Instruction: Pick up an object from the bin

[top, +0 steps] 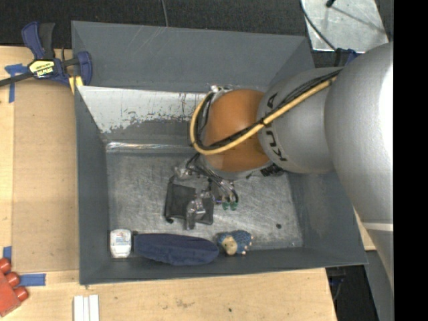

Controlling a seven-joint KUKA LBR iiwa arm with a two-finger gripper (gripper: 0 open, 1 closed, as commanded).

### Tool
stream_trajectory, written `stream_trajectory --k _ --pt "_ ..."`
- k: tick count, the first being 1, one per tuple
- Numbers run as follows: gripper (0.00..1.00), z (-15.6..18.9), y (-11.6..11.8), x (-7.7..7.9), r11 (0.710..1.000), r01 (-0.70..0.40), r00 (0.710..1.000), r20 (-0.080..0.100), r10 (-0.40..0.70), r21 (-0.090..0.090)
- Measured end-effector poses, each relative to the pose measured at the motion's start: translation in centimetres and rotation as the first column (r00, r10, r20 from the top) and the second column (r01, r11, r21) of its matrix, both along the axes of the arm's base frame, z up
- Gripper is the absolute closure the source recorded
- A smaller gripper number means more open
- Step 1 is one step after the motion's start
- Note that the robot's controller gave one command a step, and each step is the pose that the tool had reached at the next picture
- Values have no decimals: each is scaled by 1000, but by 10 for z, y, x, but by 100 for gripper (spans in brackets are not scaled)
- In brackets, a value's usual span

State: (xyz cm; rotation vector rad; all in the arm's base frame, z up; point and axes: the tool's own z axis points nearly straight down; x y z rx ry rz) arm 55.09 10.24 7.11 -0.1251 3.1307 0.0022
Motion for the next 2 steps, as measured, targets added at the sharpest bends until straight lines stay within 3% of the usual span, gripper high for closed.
stream_trajectory --k 1,2 --pt "100 6 1 4 1000 2 1000 17 -2 4" --pt "100 140 2 22 962 -272 962 3 272 -3"
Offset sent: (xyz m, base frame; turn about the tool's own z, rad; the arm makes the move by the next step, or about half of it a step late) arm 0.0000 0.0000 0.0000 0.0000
